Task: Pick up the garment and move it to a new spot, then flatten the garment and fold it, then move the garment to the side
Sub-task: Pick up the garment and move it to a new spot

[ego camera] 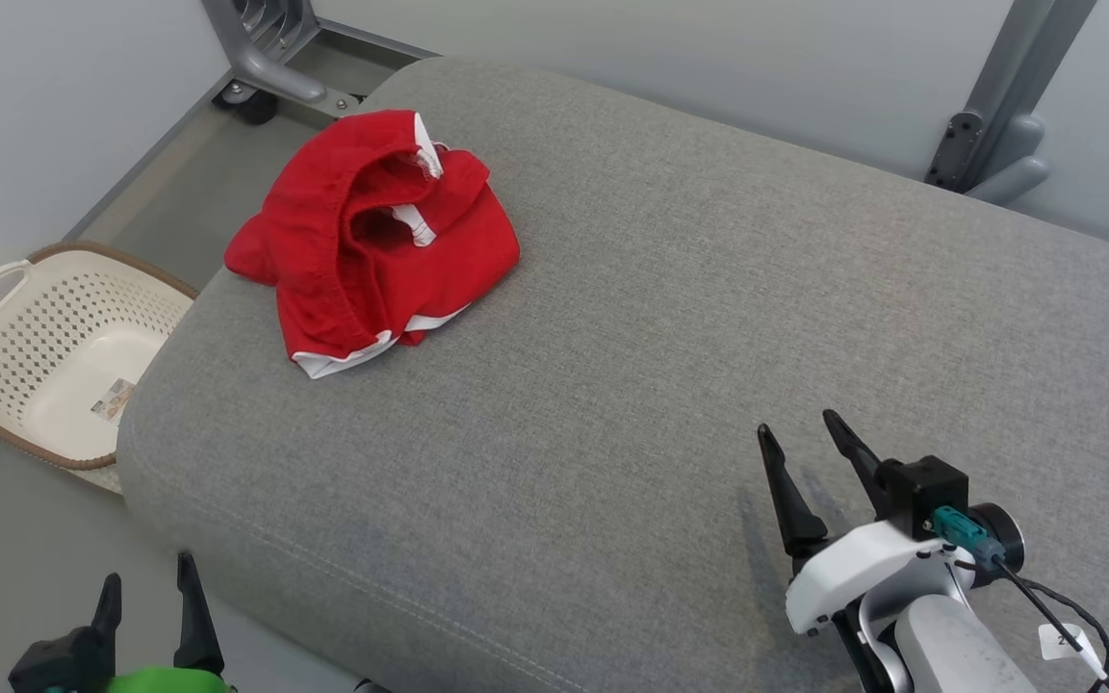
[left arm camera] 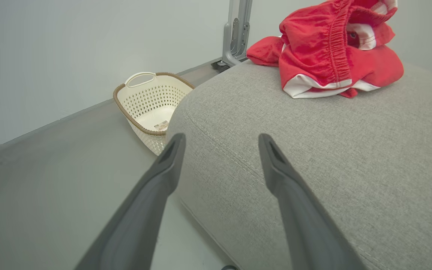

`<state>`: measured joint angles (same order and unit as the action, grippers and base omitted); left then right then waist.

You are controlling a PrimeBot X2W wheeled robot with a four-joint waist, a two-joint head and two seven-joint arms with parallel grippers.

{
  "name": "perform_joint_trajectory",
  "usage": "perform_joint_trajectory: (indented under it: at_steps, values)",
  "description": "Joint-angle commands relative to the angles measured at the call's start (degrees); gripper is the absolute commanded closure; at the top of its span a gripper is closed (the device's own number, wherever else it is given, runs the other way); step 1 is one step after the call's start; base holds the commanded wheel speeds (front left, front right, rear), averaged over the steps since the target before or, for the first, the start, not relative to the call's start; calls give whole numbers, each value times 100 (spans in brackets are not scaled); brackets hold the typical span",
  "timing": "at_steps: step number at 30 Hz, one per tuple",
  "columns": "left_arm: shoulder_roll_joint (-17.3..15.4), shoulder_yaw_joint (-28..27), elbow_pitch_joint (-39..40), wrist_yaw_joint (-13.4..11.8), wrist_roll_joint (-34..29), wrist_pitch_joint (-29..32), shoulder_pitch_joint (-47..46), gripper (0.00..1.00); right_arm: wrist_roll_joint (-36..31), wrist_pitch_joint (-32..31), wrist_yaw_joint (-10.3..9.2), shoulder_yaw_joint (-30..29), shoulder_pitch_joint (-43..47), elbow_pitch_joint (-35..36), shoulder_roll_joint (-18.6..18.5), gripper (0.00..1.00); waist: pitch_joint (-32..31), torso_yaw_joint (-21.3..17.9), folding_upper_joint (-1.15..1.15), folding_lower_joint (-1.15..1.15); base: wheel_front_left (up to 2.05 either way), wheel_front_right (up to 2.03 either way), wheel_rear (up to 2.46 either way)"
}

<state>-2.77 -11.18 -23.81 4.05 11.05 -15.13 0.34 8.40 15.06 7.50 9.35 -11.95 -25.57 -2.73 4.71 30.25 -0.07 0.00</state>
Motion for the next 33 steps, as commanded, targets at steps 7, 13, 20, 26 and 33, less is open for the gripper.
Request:
perform_joint_trajectory:
  at_steps: [7, 13, 20, 26, 33]
  values:
    - [-21, -235, -396, 201, 229, -3, -857, 0, -153, 18, -2, -24, -161, 65, -149, 0, 480, -525, 7, 0, 0, 0, 0]
    - [-300, -287, -832, 308, 93, -4, -1841, 0, -115, 18, -2, 56, -377, 154, -334, 0, 841, -848, 7, 0, 0, 0, 0]
    - [-900, 38, -1666, 343, 212, -1, -3240, 0, -149, 18, -2, 103, -601, 318, -452, 0, 1209, -1173, 7, 0, 0, 0, 0]
    - [-1454, 853, -2452, 336, 832, 91, -4096, 0, -182, 18, -2, 99, -711, 311, -476, 0, 1473, -1455, 7, 0, 0, 0, 0]
    - [-1868, 1654, -3128, 338, 1207, 314, -4647, 0, -190, 18, -2, 37, -810, 224, -486, 0, 1705, -1685, 7, 0, 0, 0, 0]
